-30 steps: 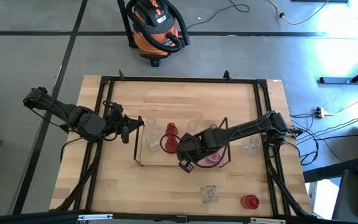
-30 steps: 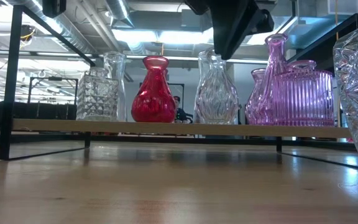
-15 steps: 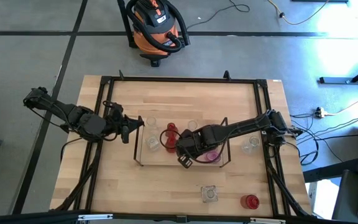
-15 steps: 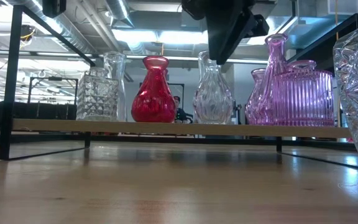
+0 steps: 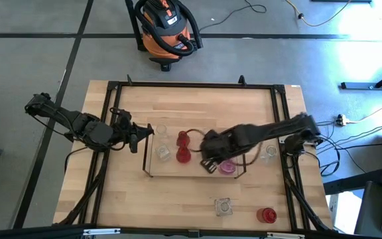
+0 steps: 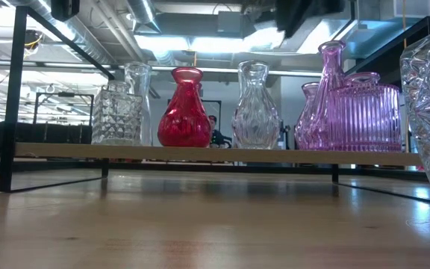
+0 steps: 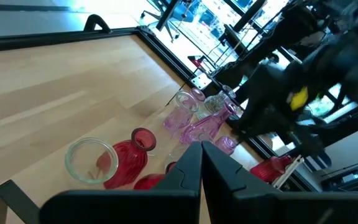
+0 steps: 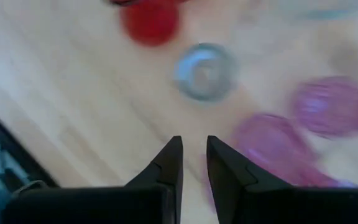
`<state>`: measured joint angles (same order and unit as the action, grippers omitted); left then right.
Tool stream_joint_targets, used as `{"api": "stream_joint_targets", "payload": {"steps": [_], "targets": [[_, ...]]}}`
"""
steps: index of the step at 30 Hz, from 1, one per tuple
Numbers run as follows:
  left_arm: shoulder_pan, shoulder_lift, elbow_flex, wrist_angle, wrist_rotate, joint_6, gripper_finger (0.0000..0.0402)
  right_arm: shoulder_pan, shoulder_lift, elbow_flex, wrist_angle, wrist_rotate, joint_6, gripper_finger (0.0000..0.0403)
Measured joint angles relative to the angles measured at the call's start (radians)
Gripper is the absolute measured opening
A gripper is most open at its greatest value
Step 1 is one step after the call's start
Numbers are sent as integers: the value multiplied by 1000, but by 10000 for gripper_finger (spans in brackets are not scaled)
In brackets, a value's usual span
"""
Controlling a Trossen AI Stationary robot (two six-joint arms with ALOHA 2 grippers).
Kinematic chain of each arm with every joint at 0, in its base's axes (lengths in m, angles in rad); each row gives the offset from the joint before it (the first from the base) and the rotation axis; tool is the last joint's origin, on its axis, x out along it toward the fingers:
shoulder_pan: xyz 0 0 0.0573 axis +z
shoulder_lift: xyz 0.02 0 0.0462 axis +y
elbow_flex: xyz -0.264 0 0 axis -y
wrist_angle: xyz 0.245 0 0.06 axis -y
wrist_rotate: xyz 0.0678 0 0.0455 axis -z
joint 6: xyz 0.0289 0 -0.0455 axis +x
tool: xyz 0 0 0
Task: Sort vases onto shelf
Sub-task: Put the transparent flower vase on the shelf aligned with the other transparent flower vase
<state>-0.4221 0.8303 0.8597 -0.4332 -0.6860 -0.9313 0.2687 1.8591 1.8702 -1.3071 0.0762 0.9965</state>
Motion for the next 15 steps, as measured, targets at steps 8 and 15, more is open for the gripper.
{"api": "stream_joint_targets", "payload": {"steps": [8,15], "targets": [[0,0,0,0,0,5,0,-2,-218,-14,-255,241,79,55],[0,0,1,2,6,9,0,0,-444,-273,-267,271,270,56]]}}
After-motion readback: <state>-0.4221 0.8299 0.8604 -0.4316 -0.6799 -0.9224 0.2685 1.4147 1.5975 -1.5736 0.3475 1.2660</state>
